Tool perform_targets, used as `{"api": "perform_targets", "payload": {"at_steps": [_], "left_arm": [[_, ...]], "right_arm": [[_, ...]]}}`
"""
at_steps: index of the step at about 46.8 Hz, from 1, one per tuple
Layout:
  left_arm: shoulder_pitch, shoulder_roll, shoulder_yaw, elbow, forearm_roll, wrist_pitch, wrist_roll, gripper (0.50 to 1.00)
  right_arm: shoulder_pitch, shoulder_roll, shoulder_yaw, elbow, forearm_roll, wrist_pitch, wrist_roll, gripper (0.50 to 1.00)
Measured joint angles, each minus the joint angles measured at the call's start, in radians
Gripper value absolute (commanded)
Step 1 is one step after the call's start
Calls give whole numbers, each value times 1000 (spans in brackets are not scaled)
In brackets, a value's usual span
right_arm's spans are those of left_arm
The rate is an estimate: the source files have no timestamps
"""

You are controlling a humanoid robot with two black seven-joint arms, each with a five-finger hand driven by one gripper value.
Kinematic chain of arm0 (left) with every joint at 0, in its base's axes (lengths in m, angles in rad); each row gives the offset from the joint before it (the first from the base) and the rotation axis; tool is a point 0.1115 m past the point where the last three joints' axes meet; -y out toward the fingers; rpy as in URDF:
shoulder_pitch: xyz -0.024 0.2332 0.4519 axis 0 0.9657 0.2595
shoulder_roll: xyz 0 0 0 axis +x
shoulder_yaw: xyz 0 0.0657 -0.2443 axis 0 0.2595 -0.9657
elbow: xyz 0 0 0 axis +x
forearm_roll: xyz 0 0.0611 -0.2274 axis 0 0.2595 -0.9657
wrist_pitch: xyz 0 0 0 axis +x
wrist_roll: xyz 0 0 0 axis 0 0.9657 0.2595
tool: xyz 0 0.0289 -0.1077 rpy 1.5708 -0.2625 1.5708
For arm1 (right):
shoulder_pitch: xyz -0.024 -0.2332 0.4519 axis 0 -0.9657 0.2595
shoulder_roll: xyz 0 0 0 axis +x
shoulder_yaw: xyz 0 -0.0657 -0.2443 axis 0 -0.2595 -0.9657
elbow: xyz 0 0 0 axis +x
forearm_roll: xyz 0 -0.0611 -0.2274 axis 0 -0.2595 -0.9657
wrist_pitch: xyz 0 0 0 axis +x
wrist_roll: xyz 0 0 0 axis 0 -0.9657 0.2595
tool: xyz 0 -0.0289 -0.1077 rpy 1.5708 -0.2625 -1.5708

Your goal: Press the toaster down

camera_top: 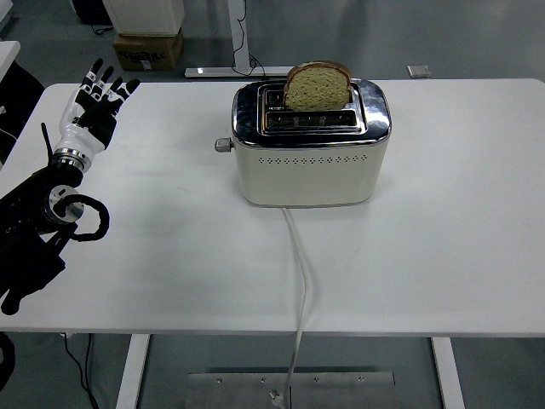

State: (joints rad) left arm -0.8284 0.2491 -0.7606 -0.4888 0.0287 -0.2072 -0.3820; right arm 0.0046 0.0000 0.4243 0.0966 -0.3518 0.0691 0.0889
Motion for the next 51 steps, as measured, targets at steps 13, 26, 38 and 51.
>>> {"api": "perform_targets", "payload": {"at_steps": [13, 26, 38, 51], "left_arm": [[-2, -1, 0, -1, -37, -10, 0, 1000], [-12, 2, -3, -1, -41, -2, 0, 1000], [-24, -4, 1, 1, -23, 1, 0, 1000], [-61, 5, 5, -6, 18, 33, 3, 1000]], "right_arm": [[0, 0, 0, 0, 0, 0, 0, 1000], [0, 0, -1, 0, 0, 0, 0, 1000], [0, 0, 0, 0, 0, 0, 0, 1000], [0, 0, 0, 0, 0, 0, 0, 998]]}}
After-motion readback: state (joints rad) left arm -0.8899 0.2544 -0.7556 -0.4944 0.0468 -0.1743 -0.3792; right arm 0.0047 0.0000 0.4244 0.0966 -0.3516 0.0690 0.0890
